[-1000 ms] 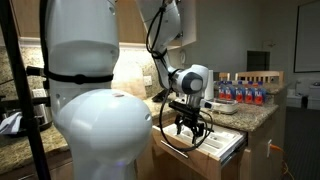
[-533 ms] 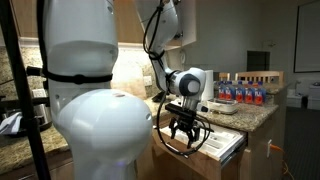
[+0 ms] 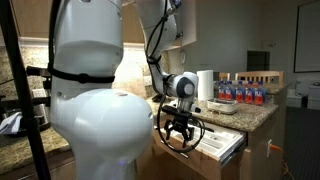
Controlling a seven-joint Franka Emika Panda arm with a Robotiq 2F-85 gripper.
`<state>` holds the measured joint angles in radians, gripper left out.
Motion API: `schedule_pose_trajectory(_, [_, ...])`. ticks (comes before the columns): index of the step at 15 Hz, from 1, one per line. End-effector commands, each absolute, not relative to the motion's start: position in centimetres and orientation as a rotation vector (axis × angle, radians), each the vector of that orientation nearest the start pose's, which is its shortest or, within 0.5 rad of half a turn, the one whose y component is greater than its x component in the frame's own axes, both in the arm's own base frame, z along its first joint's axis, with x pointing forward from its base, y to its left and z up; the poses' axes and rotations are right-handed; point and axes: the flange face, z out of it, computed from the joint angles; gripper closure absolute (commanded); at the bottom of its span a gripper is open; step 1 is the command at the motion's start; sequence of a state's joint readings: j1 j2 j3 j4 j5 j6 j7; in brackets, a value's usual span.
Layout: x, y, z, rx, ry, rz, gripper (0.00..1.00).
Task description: Close the top drawer
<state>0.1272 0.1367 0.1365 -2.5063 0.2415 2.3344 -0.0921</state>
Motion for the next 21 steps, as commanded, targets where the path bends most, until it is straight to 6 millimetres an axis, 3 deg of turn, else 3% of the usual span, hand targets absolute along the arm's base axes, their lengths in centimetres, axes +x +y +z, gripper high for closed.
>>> schedule_pose_trajectory(1, [44.5,13.5,18.9,-2.932,-0.279,0.553,0.0])
schedule_pose_trajectory(3, [46.1,13.6,17.7,-2.939,-0.256,0.559,0.0])
schedule_pose_trajectory(8, [47.8,14.4,16.4,-2.966,-0.284,0.622,0.0])
schedule_pose_trajectory(14, [49.6,15.4,17.0,-3.041,-0.263,0.408,0.0])
schedule_pose_trajectory(21, [51.1,16.3,17.0,-3.137,-0.124,0.149,0.0])
